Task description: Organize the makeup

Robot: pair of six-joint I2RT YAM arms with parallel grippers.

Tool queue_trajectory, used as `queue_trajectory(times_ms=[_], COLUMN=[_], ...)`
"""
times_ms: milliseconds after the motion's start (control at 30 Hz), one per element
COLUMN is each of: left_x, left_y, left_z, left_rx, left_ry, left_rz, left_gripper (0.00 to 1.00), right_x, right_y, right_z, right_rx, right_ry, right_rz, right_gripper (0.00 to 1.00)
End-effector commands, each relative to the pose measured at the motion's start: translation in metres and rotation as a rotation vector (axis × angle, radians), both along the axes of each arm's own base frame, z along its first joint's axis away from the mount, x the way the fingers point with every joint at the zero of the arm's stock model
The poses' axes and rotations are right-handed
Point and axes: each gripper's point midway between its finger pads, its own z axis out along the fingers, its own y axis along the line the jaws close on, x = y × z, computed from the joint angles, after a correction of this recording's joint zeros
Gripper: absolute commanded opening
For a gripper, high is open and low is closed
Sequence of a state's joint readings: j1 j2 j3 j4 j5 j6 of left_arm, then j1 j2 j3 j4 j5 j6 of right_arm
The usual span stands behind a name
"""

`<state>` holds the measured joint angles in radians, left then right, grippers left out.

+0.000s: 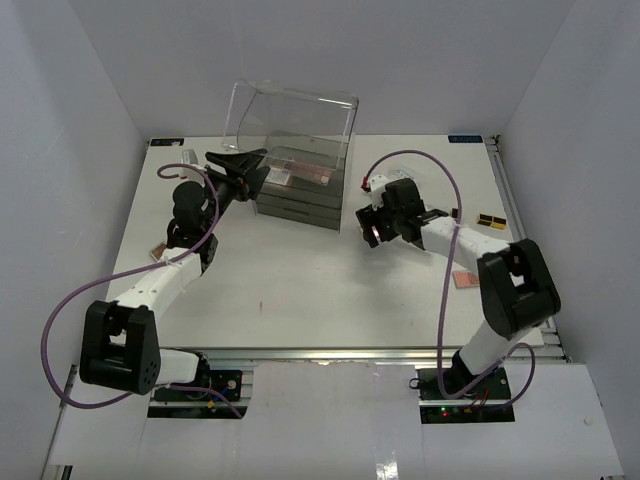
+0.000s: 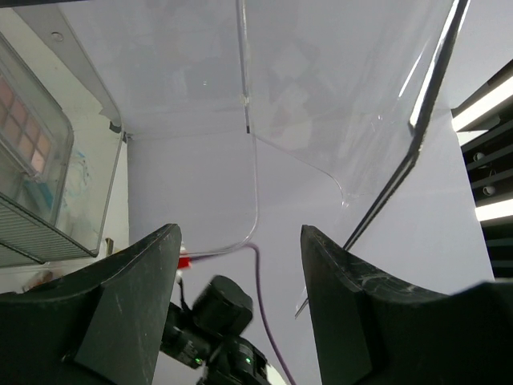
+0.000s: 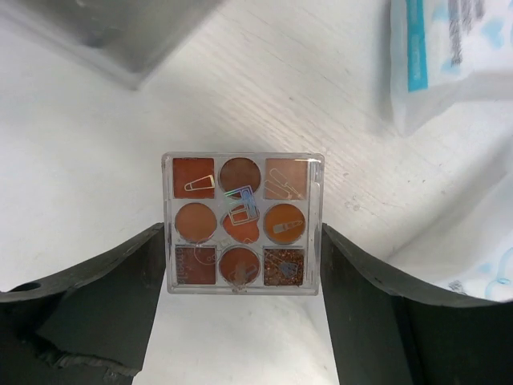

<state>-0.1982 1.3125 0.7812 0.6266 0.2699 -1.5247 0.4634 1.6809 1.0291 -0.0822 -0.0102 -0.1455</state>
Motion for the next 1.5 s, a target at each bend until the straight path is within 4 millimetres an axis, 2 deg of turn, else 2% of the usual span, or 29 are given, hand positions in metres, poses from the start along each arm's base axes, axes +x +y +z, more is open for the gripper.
queue_trajectory(times_ms=[0, 200, 300, 367, 467, 533, 600, 633, 700, 733, 833, 933, 1033, 1200, 1467], left_x=[-0.006, -0.003, -0.004, -0.004, -0.005, -0.005, -0.006, -0.006, -0.006, -0.007, -0.006, -0.005, -0.005, -0.004, -0.003], left_y=[0.003, 0.002, 0.002, 0.002, 0.002, 0.002, 0.001, 0.002, 0.001, 0.001, 0.000, -0.001, -0.002, -0.002, -0.002], left_z=[0.048, 0.057, 0.063, 0.065, 0.070, 0.070, 0.070, 0.069, 0.069, 0.068, 0.070, 0.072, 0.078, 0.083, 0.086], left_rx=[-0.031, -0.042, -0.037, -0.033, -0.028, -0.027, -0.029, -0.031, -0.030, -0.030, -0.031, -0.030, -0.031, -0.032, -0.035], left_ry=[-0.106, -0.107, -0.111, -0.110, -0.113, -0.108, -0.105, -0.102, -0.099, -0.098, -0.097, -0.099, -0.108, -0.116, -0.118], left_rz=[0.003, -0.004, -0.004, -0.004, -0.005, -0.005, -0.010, -0.010, -0.012, -0.015, -0.018, -0.024, -0.028, -0.029, -0.032], left_gripper=[0.72, 0.72, 0.72, 0.73, 0.72, 0.73, 0.73, 0.73, 0.73, 0.73, 0.73, 0.73, 0.73, 0.73, 0.73], right_x=[-0.040, -0.113, -0.132, -0.135, -0.138, -0.129, -0.115, -0.105, -0.082, -0.072, -0.045, -0.026, -0.013, -0.004, 0.018], right_y=[0.016, 0.035, 0.058, 0.072, 0.098, 0.109, 0.131, 0.139, 0.149, 0.155, 0.166, 0.167, 0.172, 0.170, 0.170], right_z=[0.050, 0.084, 0.101, 0.114, 0.123, 0.129, 0.148, 0.148, 0.166, 0.167, 0.190, 0.193, 0.208, 0.216, 0.221], right_rx=[0.028, -0.004, -0.084, -0.155, -0.257, -0.354, -0.412, -0.436, -0.499, -0.525, -0.576, -0.662, -0.683, -0.745, -0.880], right_ry=[-0.099, -0.212, -0.333, -0.426, -0.516, -0.561, -0.638, -0.652, -0.721, -0.740, -0.852, -0.918, -1.044, -1.146, -1.188], right_rz=[0.328, 0.796, 0.961, 1.036, 1.123, 1.122, 1.110, 1.093, 1.027, 1.007, 0.910, 0.849, 0.777, 0.728, 0.688], right_gripper=[0.25, 0.22, 0.21, 0.21, 0.21, 0.21, 0.20, 0.20, 0.20, 0.19, 0.19, 0.19, 0.20, 0.20, 0.22])
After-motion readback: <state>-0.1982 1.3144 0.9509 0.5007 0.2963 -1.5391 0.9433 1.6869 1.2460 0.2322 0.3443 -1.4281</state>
